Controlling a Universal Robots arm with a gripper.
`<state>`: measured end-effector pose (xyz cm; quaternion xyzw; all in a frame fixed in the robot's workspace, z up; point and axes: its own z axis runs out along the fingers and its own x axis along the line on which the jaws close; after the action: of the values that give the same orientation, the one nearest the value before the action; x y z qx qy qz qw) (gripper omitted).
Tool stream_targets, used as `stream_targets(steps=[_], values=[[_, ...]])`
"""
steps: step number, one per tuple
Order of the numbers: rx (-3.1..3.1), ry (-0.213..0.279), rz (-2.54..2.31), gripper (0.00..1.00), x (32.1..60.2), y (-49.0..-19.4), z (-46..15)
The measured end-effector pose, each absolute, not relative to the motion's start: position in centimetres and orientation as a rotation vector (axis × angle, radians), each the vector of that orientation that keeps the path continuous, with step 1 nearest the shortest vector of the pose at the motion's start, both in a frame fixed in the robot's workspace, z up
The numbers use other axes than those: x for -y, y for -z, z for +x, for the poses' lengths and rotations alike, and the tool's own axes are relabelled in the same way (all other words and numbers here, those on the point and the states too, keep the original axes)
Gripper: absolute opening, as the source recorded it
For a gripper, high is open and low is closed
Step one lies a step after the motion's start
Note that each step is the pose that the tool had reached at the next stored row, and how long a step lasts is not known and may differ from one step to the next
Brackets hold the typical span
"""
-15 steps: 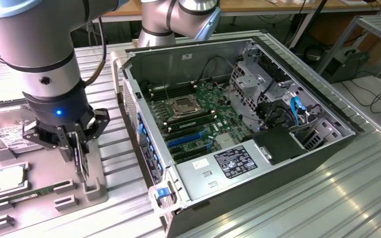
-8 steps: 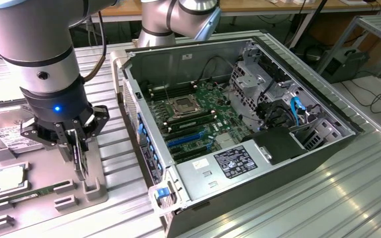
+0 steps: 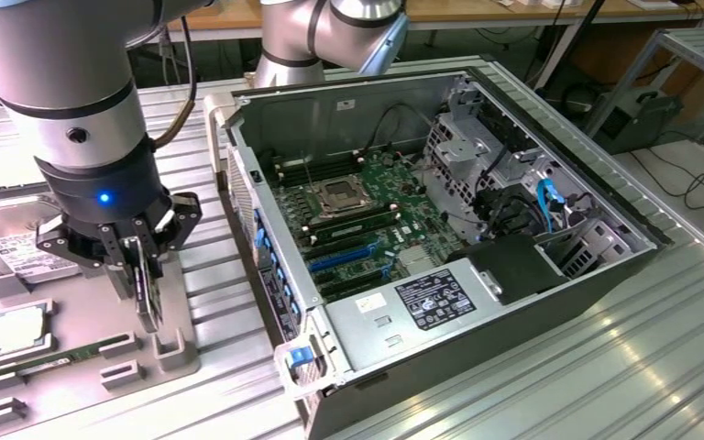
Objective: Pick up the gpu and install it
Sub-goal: 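Pick up the gpu and move the gpu toward the slot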
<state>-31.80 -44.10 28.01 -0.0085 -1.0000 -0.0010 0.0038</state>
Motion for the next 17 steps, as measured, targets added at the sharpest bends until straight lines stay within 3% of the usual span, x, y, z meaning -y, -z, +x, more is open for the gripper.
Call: stream_targets(steps=[17], values=[[3.134,0.006,-0.027,0.27,44.1,-29.2,-31.8]])
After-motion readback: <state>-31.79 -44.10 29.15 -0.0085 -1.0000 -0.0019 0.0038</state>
